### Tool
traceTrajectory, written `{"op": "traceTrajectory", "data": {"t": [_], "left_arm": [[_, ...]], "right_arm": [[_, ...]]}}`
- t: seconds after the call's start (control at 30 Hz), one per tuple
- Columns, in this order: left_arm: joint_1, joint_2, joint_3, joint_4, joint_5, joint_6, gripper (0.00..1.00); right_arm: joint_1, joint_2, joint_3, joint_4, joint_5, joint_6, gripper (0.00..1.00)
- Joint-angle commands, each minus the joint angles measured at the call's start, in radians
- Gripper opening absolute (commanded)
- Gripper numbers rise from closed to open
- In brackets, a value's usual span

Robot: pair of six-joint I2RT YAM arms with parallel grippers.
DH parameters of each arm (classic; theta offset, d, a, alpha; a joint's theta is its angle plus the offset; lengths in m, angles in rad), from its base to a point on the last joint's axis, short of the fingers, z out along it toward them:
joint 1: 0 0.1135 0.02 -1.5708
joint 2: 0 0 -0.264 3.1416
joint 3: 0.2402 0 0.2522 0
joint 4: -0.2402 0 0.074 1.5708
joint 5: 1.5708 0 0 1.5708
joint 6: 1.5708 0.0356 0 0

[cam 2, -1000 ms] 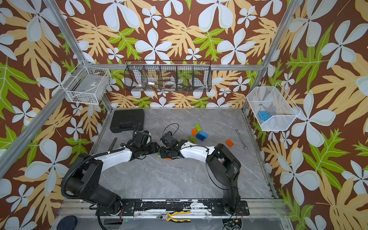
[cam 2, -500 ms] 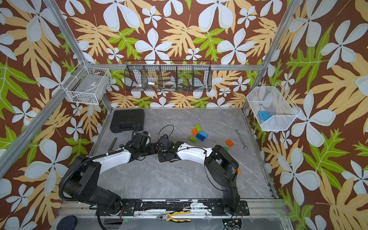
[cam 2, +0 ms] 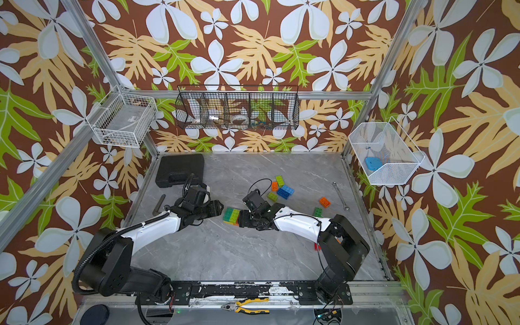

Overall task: Assemble a rectangle with lego
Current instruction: Move the lego brick at the center of the board.

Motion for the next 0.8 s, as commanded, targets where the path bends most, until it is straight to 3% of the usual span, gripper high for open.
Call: {"op": "traceTrajectory", "data": {"t": [0.0, 0.43, 0.77], "left_arm": [[0.001, -0.029, 0.010, -0.032, -0.034, 0.005, 0.69], [0.001, -0.084, 0.008, -0.083, -0.078, 0.034, 0.69], [0.001, -0.167, 0.003, -0.139, -0.164, 0.051, 0.69]], "right_arm": [[-0.036, 0.009, -0.052, 0.133, -0.050, 0.122, 0.68], [-0.044, 0.235, 0.106, 0.197, -0.123, 0.109, 0.72], [0.021, 0.351, 0.265, 0.162, -0.149, 0.101, 0.70]]}}
